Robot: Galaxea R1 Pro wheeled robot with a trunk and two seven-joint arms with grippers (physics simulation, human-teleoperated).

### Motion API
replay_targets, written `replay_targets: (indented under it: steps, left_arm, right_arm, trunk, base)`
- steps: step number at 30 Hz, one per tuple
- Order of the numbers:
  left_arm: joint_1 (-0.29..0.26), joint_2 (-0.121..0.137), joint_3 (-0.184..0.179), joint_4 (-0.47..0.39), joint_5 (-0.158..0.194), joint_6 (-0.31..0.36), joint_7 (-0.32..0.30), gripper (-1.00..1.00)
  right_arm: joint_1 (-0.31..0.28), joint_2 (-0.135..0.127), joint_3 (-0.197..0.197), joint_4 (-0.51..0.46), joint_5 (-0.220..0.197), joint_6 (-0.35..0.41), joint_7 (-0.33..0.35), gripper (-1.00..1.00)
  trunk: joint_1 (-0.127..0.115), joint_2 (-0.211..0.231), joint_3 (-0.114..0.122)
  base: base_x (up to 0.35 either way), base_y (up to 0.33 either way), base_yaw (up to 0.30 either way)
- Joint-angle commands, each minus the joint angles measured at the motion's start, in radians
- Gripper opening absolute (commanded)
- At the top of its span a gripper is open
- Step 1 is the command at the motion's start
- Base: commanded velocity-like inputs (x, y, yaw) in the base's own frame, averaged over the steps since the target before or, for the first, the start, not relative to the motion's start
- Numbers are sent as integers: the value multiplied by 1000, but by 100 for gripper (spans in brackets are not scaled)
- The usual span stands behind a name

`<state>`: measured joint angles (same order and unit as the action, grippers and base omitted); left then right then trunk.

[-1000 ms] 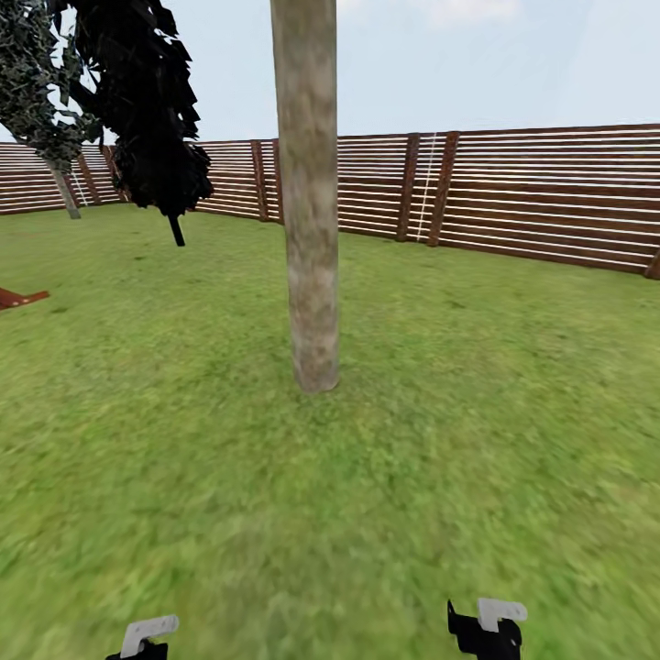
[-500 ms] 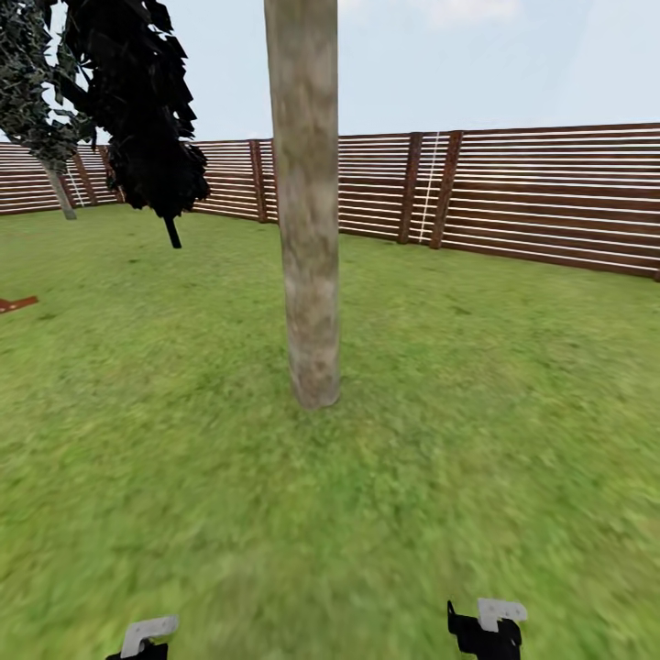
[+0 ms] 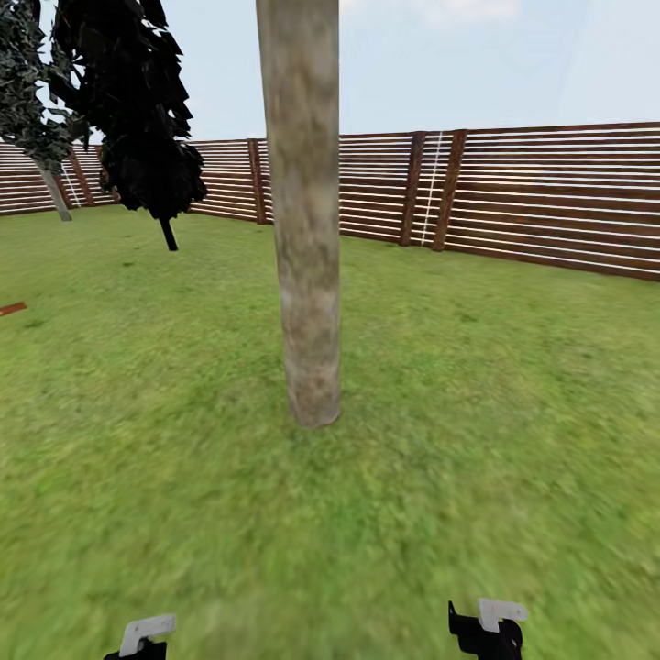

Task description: In the garden, pick up the pesticide atomizer on the floor and spray pesticide onto both trees until each tree trunk is fully covered.

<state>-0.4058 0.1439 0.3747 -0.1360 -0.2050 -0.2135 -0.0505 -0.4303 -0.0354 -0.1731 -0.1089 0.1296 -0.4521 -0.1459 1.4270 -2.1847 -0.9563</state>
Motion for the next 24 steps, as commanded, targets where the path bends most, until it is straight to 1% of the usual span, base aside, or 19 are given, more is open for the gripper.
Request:
replay_targets:
  steps: [1,4,13,17,19,20,21,22,23,24]
  left_arm:
    - [-1,7,9,0,-7,-3,-5,-100]
    - [-1,11,8,0,-7,-3,-6,-100]
    - [-1,8,7,1,-6,-3,-5,-100]
    - [-1,8,7,-2,-6,-3,-5,-100]
    - [-10,12,1,-9,-14,2,-6,-100]
    - [-14,15,-2,-18,-22,3,-11,-100]
    - [-16,20,-3,-26,-31,4,-16,-100]
    - [-19,43,-5,-79,-139,9,-98,-100]
    - [-23,44,-5,-95,-177,10,-134,-100]
    - [-34,44,-4,-123,-247,13,-205,-100]
  right_arm:
    - [-1,0,-6,0,10,-3,-5,100]
    - [-1,1,-6,0,10,-3,-3,100]
    - [-1,4,-6,-1,9,-3,-3,100]
    - [-1,4,-6,-4,9,-3,-2,100]
    - [-1,4,14,-12,23,-2,1,100]
    - [-1,4,47,-30,50,-2,2,100]
    - [-2,3,70,-54,72,-1,3,100]
    - [-2,4,148,-177,164,7,77,100]
    - [-2,5,155,-196,179,9,110,100]
    - [-1,5,163,-228,202,22,175,100]
  trunk:
    - [0,0,-1]
    - [0,0,-1]
    - [0,0,-1]
    - [0,0,-1]
    - [0,0,-1]
    - [0,0,-1]
    - [0,0,-1]
    - [0,0,-1]
    - [0,0,-1]
    - [0,0,-1]
  base:
    - [338,-55,0]
    - [338,-79,0]
    - [322,-110,0]
    - [180,-64,0]
    - [13,-4,0]
    - [5,-2,0]
    - [3,-1,0]
    - [0,0,0]
    - [0,0,0]
    - [0,0,0]
